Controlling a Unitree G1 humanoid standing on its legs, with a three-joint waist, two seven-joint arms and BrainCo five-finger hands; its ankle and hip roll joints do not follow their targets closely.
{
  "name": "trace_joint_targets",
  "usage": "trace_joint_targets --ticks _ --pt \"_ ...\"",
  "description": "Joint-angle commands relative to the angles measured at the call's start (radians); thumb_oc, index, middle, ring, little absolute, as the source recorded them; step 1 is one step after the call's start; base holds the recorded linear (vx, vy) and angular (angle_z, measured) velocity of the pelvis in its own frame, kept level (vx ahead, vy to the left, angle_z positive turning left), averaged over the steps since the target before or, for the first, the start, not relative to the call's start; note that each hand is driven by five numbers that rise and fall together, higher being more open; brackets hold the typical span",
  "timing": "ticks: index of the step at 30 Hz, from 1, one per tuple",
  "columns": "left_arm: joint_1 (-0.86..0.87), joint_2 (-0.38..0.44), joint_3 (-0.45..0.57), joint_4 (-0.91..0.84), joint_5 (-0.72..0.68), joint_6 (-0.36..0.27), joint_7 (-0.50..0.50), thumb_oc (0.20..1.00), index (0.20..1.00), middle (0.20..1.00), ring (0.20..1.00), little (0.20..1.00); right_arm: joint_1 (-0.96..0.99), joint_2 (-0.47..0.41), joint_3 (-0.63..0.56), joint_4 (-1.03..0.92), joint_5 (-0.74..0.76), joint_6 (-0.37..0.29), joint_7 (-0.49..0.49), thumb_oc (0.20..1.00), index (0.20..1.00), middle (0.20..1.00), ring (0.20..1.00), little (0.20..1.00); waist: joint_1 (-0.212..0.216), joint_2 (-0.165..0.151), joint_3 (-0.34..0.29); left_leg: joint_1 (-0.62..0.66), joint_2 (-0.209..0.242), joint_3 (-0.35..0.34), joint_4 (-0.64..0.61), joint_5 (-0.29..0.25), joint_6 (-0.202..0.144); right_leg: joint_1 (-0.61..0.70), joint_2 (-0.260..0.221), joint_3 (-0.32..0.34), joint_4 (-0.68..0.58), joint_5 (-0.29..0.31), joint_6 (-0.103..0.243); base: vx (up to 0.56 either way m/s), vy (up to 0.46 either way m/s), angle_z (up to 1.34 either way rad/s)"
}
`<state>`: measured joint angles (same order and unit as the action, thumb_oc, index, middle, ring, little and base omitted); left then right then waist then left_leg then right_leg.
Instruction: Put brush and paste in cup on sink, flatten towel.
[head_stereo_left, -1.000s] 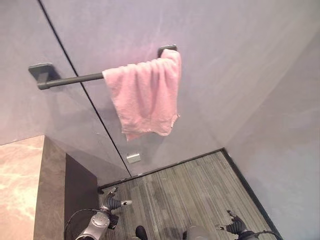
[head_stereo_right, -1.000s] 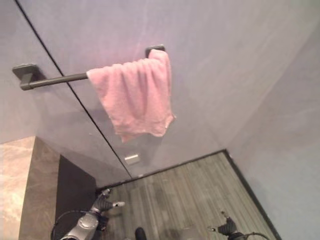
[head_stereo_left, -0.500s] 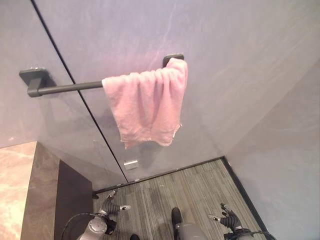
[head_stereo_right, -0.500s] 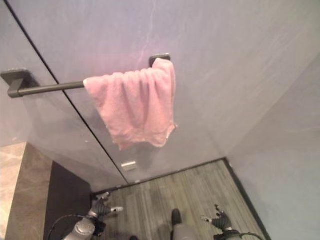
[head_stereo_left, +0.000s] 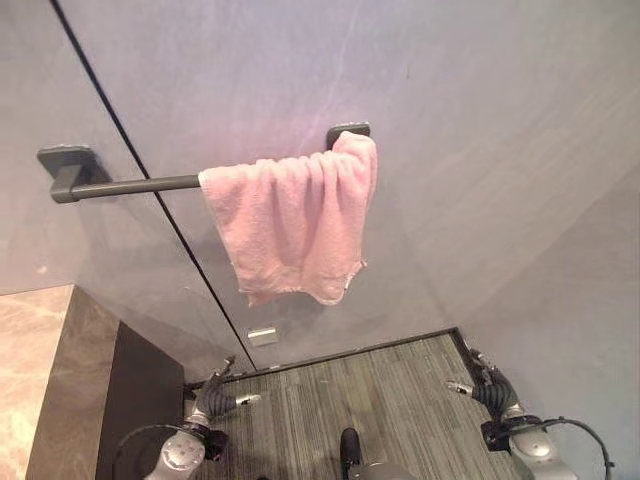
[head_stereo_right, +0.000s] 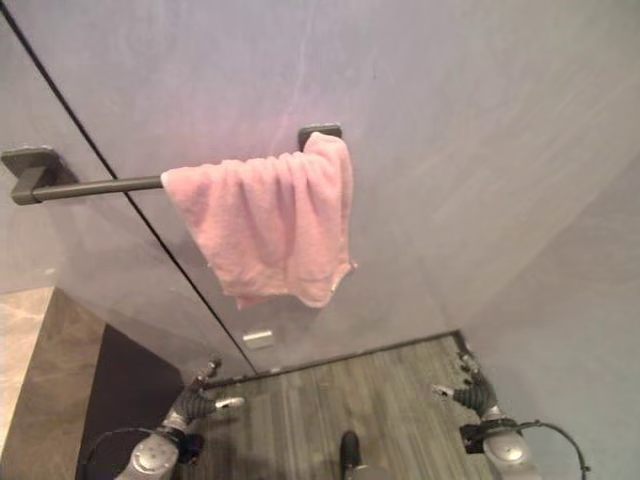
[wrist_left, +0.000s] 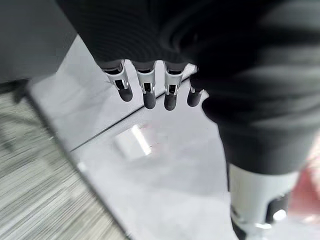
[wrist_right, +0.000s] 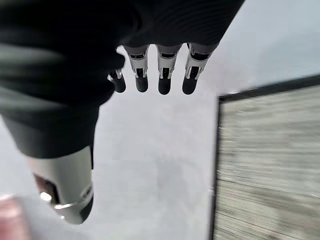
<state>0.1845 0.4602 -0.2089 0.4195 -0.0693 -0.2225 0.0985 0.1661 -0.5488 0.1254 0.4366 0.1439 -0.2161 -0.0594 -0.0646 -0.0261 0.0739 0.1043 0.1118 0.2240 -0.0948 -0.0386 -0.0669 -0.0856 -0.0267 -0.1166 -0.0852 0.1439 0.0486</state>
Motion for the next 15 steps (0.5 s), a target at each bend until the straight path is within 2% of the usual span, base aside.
trace_joint_targets --ticks 1,2,3,4,6,9,15 --pt "-0.014 0.093 0.045 -0.086 -0.035 -0.061 -0.043 1.000 1.000 1.000 1.000 1.000 -0.034 -0.052 -0.030 -0.092 0.012 -0.053 0.051 1.000 1.000 1.000 1.000 1.000 0.015 -0.037 -0.017 -0.025 -0.074 0.022 0.018 0.064 0.019 0.029 -0.069 0.003 0.050 -0.005 0.105 0.06 -0.009 0.03" --pt "-0.002 0.144 0.069 -0.176 -0.070 -0.072 -0.073 1.000 1.000 1.000 1.000 1.000 -0.045 -0.103 -0.041 -0.164 0.023 -0.056 0.078 1.000 1.000 1.000 1.000 1.000 0.019 -0.036 -0.019 -0.025 -0.073 0.021 0.015 0.061 0.017 0.031 -0.070 0.001 0.046 -0.006 0.106 0.04 -0.001 0.01" --pt "0.001 0.145 0.072 -0.181 -0.072 -0.069 -0.075 1.000 1.000 1.000 1.000 1.000 -0.044 -0.103 -0.042 -0.167 0.024 -0.055 0.079 1.000 1.000 1.000 1.000 1.000 0.019 -0.037 -0.019 -0.025 -0.073 0.021 0.016 0.061 0.017 0.031 -0.070 0.001 0.046 -0.006 0.106 0.04 0.000 0.00" --pt "-0.001 0.184 0.092 -0.247 -0.151 -0.078 -0.099 1.000 1.000 1.000 1.000 1.000 -0.078 -0.154 -0.041 -0.209 0.054 -0.055 0.099 1.000 1.000 1.000 1.000 1.000 0.025 -0.035 -0.018 -0.026 -0.073 0.020 0.013 0.059 0.017 0.033 -0.072 -0.002 0.040 -0.006 0.107 0.00 0.000 0.00" --pt "-0.002 0.196 0.099 -0.263 -0.171 -0.075 -0.107 1.000 1.000 1.000 1.000 1.000 -0.089 -0.170 -0.034 -0.216 0.062 -0.054 0.104 1.000 1.000 1.000 1.000 1.000 0.025 -0.035 -0.016 -0.027 -0.072 0.019 0.013 0.058 0.017 0.034 -0.072 -0.002 0.038 -0.006 0.107 0.00 0.000 0.00" --pt "-0.029 0.279 0.105 -0.359 -0.276 -0.085 -0.154 1.000 1.000 1.000 1.000 1.000 -0.165 -0.265 0.000 -0.246 0.091 -0.052 0.133 1.000 1.000 1.000 1.000 1.000 0.035 -0.036 -0.013 -0.032 -0.075 0.015 0.009 0.055 0.016 0.033 -0.073 -0.004 0.030 -0.004 0.108 0.00 0.000 0.00" --pt "-0.169 0.435 0.010 -0.408 -0.508 -0.092 -0.241 1.000 1.000 1.000 1.000 1.000 -0.349 -0.372 0.141 -0.171 0.223 -0.048 0.182 1.000 1.000 1.000 1.000 1.000 0.051 -0.033 -0.006 -0.045 -0.076 0.009 0.008 0.059 0.010 0.030 -0.078 -0.010 0.018 0.004 0.110 0.00 0.004 0.04"
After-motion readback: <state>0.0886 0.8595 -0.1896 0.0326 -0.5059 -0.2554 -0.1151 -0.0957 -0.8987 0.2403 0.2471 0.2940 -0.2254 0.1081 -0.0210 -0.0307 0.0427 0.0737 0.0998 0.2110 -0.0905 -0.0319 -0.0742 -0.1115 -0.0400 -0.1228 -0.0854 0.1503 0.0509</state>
